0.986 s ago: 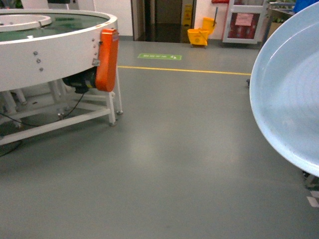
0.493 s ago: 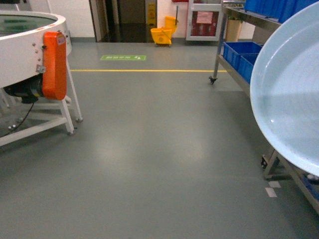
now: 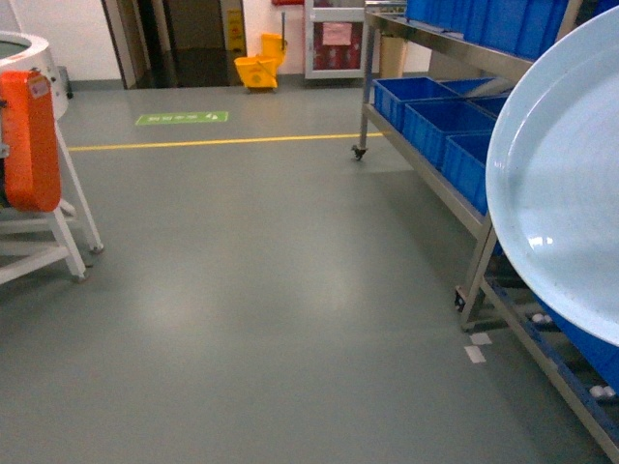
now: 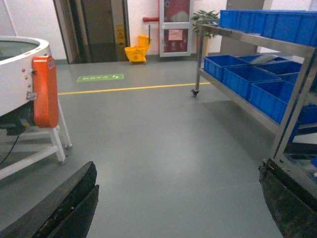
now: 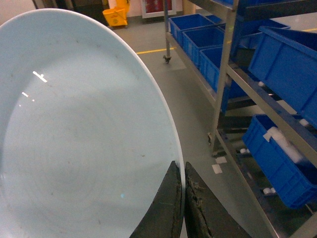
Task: Place blue tray on left shelf second layer neatly
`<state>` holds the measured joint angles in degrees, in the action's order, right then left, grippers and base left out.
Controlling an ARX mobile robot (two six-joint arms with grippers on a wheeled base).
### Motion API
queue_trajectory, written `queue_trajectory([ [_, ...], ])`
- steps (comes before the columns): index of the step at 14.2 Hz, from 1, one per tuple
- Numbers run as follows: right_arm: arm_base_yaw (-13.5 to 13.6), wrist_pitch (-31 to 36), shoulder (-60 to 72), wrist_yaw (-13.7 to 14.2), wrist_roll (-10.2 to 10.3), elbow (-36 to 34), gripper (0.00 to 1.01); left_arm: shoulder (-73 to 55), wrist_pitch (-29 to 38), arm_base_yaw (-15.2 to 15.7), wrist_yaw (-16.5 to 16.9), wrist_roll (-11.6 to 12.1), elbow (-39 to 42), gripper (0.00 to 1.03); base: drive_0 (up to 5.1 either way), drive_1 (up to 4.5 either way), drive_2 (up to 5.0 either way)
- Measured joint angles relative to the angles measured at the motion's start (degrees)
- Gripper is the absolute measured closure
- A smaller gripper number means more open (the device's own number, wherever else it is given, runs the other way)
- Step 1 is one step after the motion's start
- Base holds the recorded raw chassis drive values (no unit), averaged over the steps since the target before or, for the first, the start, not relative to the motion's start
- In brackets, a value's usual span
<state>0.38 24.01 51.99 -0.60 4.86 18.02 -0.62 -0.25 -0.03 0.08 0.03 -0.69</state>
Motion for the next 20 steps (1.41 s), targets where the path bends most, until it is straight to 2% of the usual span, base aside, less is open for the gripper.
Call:
queue_trajectory([
  [4,0.0,0.0,0.0,0.2,0.0,0.0,0.99,0.0,-0.1,0.0,-0.1,0.0,0.0,0.05,-1.4,-1.43,-1.4],
  [14,0.0,-0.1,0.0,0.2,0.0,0.0,0.99,0.0,-0.1,0.0,-0.1,0.0,0.0,0.05,-5.9,2.7,-1.6],
  [20,0.0,0.0,0.0,0.0,0.0,0.0,0.99,0.0,0.0,0.0,-0.3,0.0,0.0,0.05,-1.8,-0.94,-2.8],
])
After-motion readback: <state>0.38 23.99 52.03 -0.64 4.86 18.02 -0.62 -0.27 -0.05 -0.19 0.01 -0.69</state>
